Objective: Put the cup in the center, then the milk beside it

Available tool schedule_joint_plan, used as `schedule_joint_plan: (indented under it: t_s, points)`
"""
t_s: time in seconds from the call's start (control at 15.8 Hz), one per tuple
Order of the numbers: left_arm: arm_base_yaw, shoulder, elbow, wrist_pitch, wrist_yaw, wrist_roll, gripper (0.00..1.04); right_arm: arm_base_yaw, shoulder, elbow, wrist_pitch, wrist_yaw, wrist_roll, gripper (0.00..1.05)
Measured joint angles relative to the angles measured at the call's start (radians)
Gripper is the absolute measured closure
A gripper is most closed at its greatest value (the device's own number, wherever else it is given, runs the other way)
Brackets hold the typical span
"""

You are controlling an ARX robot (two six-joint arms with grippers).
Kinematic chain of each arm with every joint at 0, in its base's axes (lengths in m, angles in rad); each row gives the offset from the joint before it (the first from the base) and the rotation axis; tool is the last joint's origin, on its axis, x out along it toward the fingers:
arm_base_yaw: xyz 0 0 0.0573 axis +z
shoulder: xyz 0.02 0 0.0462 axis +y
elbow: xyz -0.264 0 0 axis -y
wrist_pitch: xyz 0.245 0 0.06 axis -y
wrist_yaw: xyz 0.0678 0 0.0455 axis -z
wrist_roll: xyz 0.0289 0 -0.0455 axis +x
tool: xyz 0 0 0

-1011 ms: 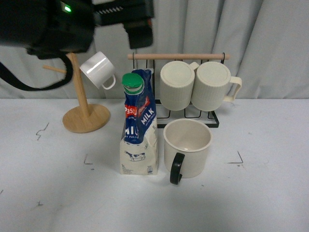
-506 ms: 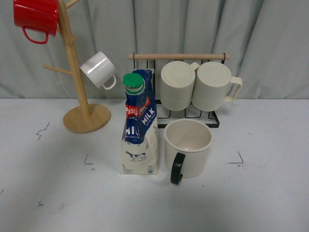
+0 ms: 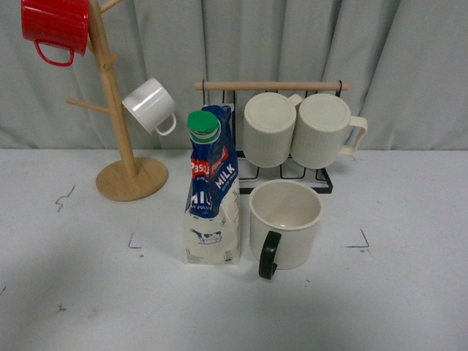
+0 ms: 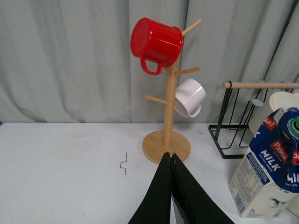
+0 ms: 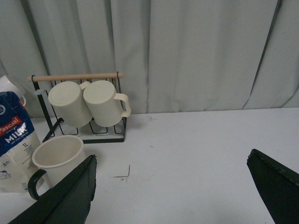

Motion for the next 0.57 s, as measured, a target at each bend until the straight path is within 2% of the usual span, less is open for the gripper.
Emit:
schedule_joint_plan:
  t_s: [0.57]
  points:
    - [0.0,-0.27,-0.1,-0.162,0.0,0.001,1.03,0.0,0.0,0.0,0.0,0.0,0.0,0.06]
